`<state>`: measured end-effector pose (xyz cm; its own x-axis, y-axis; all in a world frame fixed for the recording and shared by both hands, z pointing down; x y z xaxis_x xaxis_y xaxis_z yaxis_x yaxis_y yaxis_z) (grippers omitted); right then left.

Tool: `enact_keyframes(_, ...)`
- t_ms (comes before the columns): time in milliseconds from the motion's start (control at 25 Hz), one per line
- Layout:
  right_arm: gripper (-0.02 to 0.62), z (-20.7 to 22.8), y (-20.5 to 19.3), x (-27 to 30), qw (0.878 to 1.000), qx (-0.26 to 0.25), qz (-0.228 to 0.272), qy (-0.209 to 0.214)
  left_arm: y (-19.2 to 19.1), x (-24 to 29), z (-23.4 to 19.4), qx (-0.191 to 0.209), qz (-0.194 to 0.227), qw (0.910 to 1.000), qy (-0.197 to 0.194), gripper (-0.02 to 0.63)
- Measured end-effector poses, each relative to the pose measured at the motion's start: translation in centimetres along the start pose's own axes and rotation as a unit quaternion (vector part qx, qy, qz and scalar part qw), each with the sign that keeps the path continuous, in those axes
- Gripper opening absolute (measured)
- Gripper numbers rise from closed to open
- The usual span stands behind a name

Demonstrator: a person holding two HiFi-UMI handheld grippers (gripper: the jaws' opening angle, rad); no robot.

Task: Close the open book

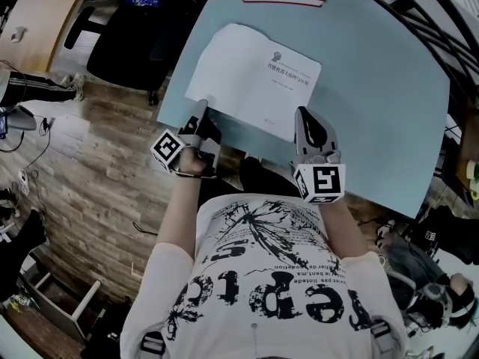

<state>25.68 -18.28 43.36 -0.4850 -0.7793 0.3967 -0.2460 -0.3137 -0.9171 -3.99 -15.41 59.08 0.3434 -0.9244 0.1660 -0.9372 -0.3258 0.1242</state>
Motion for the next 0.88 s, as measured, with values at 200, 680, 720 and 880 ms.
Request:
enact_keyframes(200, 0.012, 0.5, -0.2, -0.2, 1.0, 0.002, -0.004, -0.012, 0.3, 0.3, -0.5, -0.015, -0.001, 0.9999, -0.003, 0.046)
enact_keyframes(680, 0.012, 1.3, -0.2, -0.9, 1.0, 0.011, 0.002, -0.025, -1.8, 0.6, 2.6, 0.063, -0.061, 0.9933, -0.075, 0.02)
enact_keyframes(720, 0.012, 1.4, -0.3, -1.1, 1.0, 0.013, 0.002, -0.027, -2.2, 0.7, 2.9, 0.073, -0.071, 0.9916, -0.08, 0.02)
enact_keyframes(880, 0.012, 2.0, -0.3, -1.6, 0.999, 0.017, 0.004, -0.034, -3.5, 1.2, 3.9, 0.102, -0.105, 0.9852, -0.089, 0.02)
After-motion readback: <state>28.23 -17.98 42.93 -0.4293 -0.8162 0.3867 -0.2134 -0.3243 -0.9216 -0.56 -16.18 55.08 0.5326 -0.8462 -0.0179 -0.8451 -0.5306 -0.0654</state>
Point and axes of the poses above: the fingertips, and each gripper's own axes: x forward along the fingers, z to its right, y out of its top, the point moved 9 cm from there along -x, backward along the fingers, and after that the axes turned 6 degrees about -z, right-handed, at the moved point
